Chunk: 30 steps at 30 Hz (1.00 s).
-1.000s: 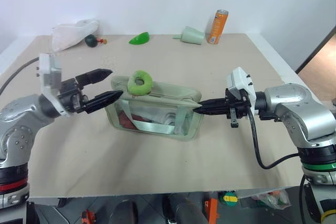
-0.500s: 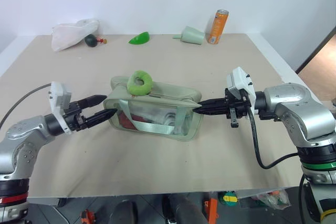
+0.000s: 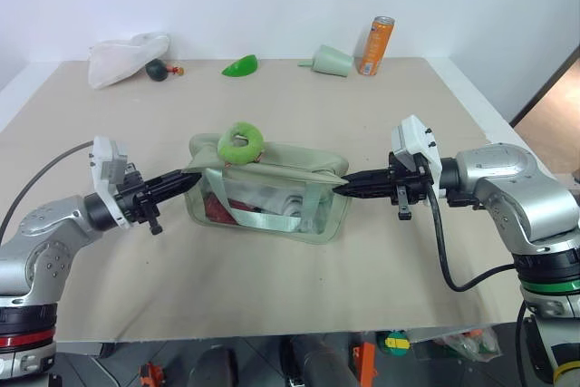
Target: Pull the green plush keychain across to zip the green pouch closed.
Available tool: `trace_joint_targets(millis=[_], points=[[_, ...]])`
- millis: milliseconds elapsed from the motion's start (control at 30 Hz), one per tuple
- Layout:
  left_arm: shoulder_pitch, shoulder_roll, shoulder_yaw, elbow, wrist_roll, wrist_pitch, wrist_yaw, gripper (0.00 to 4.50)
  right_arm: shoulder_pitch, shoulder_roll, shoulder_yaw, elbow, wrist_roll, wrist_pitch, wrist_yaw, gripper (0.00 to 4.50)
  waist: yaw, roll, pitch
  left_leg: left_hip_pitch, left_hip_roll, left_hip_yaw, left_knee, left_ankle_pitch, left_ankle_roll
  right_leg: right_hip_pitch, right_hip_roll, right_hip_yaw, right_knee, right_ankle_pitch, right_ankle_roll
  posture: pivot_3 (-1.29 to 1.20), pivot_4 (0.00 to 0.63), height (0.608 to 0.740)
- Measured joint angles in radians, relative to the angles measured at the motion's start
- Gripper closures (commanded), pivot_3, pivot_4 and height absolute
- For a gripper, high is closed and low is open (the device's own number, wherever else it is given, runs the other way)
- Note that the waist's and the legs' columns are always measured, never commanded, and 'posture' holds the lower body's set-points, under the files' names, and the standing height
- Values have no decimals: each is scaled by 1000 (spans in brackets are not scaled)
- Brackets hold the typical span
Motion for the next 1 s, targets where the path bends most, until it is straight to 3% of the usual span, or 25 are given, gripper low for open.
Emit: trace_joint_targets(millis=[333, 433, 567, 700, 1000], points=[[9, -2, -1, -13, 4, -5, 5, 4500, -1, -24, -5, 46, 8, 38, 5, 34, 1, 0, 0, -1, -1, 0, 0, 0, 0, 0, -1, 0, 0, 0, 0, 0, 150, 740], [10, -2, -1, -15, 4, -6, 5, 4500, -15, -43, -46, 62, 36, 67, 5, 34, 0, 0, 0, -1, -2, 1, 0, 0, 0, 0, -2, 1, -1, 0, 0, 0, 150, 740], [11, -2, -2, -18, 4, -6, 5, 4500, -157, -37, -160, 98, 134, 101, -4, 34, 0, 1, 1, -1, -3, 0, 0, 0, 0, 0, -1, 1, -1, 0, 1, 0, 150, 740], [10, -3, -2, -19, 6, -7, 5, 4500, -294, 39, -206, 133, 164, 74, -50, 34, 0, 1, 1, -1, -2, 0, 0, 0, 0, 0, -1, 1, -1, 0, 0, 0, 150, 740], [2, -8, -13, -19, 7, -16, 4, 4500, -371, 221, 71, 263, -109, -241, -59, 34, 1, 1, 1, -6, -3, 1, 0, 0, 0, -4, -3, 1, -1, 0, 0, 0, 150, 740]])
